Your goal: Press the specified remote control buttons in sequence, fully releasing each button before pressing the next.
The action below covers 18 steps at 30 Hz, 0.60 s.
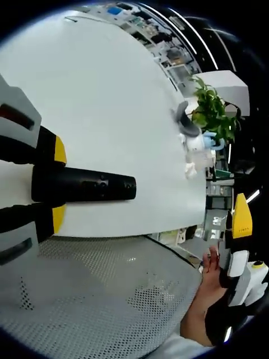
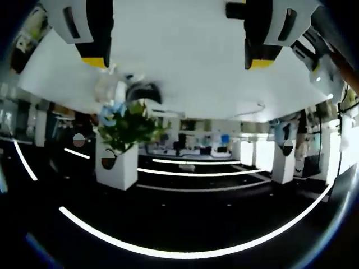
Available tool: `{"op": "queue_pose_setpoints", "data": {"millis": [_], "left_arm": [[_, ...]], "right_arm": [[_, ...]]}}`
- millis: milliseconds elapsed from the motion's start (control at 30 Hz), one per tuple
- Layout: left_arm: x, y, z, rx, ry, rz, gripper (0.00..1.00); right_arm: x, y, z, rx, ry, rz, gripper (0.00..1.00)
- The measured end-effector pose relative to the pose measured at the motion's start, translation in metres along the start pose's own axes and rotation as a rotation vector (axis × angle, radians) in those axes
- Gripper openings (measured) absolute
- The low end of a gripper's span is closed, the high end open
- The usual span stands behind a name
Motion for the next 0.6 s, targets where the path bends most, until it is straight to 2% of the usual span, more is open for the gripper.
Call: {"op": "queue_pose_setpoints", "data": {"millis": [100,400,533,600], "left_arm": [[0.001,0.006,0.001,-0.001,0.005,0.006,0.25],[-0.001,0.024,-0.003,-0.026,0.026,0.016,0.25],[-0.001,0.036,-0.003,-0.053,0.036,0.012,0.25],[-0.001,0.046,-0.004,-0.094,0.048,0.009,0.25]], "right_arm": [[-0.003,0.001,0.004,0.032,0.039,0.004,0.98],[-0.006,0.008,0.010,0.080,0.089,-0.031,0.96],[-0.006,0.008,0.011,0.102,0.097,-0.026,0.96],[-0.006,0.010,0.012,0.120,0.106,-0.029,0.96]]}}
Point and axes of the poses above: the point that each gripper's makers call its tool centre point, and the gripper's own axes: x roughly backward along the fingers, y roughly to its left, z roughly out of its underside, the point moved 7 cm from there along x, roughly backward along the fingers, and after that the axes turned 3 degrees about y, right-handed, at the moved point
